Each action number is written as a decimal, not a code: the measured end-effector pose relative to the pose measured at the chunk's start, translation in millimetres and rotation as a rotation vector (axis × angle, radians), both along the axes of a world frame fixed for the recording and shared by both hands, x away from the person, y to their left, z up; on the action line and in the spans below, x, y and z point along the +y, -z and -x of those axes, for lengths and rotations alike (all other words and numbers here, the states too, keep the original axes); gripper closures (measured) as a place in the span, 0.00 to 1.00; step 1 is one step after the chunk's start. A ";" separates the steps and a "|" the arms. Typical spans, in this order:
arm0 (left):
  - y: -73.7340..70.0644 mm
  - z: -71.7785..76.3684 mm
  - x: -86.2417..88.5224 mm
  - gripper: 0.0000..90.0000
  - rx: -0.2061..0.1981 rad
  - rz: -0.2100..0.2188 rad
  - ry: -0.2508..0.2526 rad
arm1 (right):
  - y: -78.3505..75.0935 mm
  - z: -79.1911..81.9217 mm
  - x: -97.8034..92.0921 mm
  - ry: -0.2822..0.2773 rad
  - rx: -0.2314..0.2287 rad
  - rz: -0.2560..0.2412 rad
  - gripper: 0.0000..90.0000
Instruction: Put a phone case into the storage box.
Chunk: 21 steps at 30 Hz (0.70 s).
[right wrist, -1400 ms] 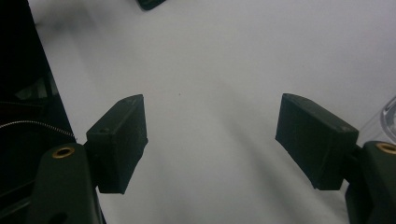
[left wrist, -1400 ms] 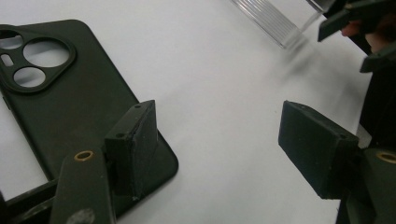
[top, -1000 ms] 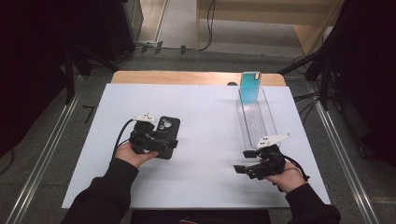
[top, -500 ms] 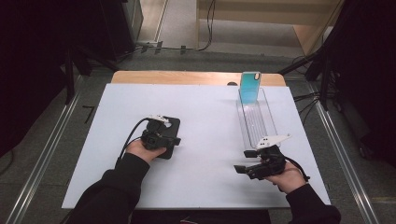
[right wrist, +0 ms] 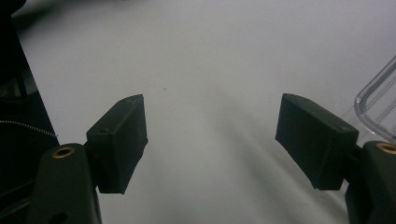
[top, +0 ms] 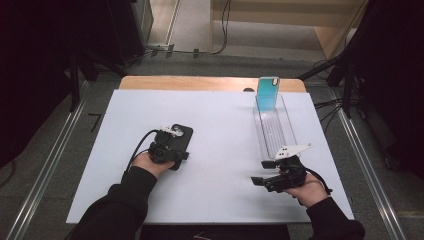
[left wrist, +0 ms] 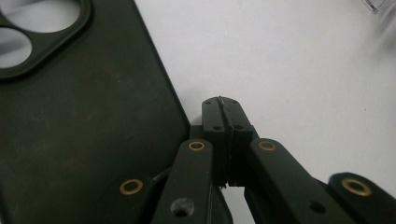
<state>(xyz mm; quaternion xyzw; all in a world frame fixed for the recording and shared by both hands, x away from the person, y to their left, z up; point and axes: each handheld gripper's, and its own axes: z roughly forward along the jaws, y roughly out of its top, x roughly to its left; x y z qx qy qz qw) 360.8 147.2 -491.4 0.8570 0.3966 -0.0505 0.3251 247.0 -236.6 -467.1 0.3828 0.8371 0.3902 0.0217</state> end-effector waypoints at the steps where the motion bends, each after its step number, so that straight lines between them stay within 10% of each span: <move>1: 0.0 0.4 1.6 1.00 -0.001 0.000 -0.004 | 0.0 -0.2 -0.1 0.000 -0.001 -0.002 0.26; 13: -2.4 3.1 22.6 1.00 0.016 -0.029 -0.034 | 1.1 -2.1 2.5 -0.016 0.003 0.001 0.26; 21: -20.8 12.5 24.8 0.99 0.002 0.066 -0.027 | 1.5 -4.2 3.6 -0.016 0.007 -0.002 0.26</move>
